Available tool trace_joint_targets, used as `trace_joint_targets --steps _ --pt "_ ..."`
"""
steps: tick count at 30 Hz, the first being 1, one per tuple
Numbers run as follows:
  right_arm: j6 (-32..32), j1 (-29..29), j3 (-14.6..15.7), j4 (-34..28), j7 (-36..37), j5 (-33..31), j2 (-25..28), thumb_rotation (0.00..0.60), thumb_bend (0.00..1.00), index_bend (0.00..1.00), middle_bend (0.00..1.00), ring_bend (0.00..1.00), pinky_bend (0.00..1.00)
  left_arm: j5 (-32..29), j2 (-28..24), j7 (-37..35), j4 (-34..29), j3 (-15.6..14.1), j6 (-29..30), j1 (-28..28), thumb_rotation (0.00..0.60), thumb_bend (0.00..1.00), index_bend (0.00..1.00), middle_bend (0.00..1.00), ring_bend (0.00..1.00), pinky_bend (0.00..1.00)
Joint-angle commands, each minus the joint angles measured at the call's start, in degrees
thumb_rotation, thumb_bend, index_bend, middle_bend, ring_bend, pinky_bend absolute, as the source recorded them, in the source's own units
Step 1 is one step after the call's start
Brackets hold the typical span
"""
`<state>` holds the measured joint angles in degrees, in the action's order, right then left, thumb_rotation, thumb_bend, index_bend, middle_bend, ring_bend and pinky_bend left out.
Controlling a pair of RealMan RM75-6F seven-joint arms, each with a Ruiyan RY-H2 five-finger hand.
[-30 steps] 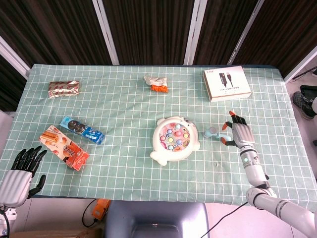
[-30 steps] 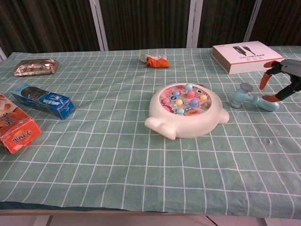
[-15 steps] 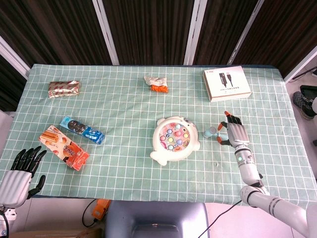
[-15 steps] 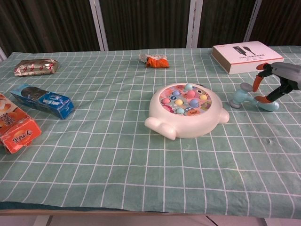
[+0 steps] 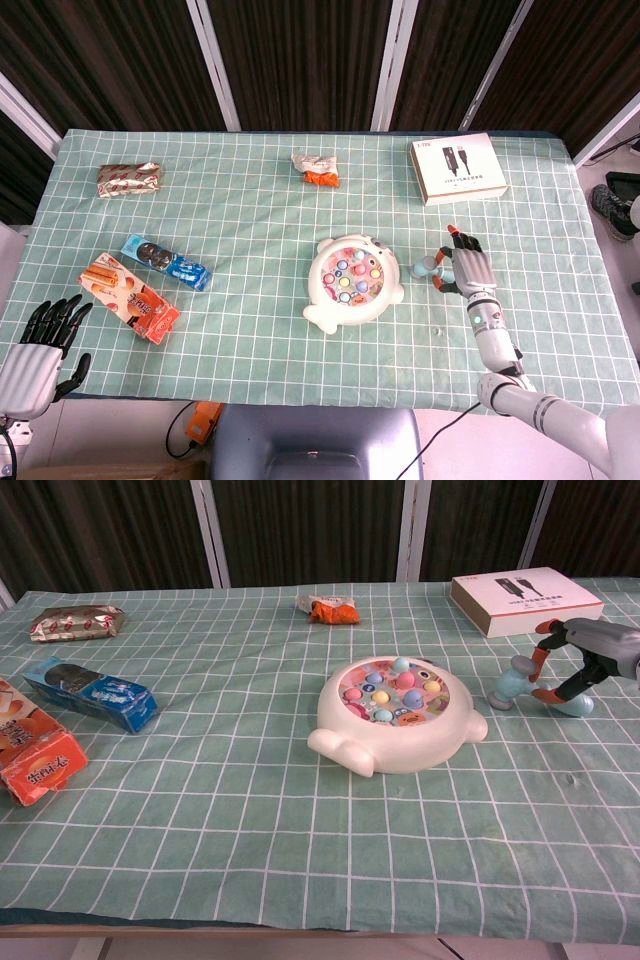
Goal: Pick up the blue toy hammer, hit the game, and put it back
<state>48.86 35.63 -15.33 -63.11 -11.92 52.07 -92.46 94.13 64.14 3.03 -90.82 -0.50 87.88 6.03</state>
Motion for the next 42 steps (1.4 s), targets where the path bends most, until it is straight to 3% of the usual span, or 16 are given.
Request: trace_joint_targets --steps 1,42 --pt "-0.1 0.1 0.1 0.2 -0.2 -0.2 -0.2 0.600 0.50 0.59 0.00 0.00 0.00 0.0 0.0 -0.1 0.0 0.0 0.1 0.0 0.600 0.46 0.03 0.00 0.00 0.01" --pt "-0.3 1.1 0.0 1.4 -1.7 -2.0 -1.4 0.600 0.53 0.64 0.00 0.00 0.00 0.3 -0.4 -0.9 0.1 0.0 1.0 -0.5 0.600 0.46 0.03 0.00 0.00 0.01"
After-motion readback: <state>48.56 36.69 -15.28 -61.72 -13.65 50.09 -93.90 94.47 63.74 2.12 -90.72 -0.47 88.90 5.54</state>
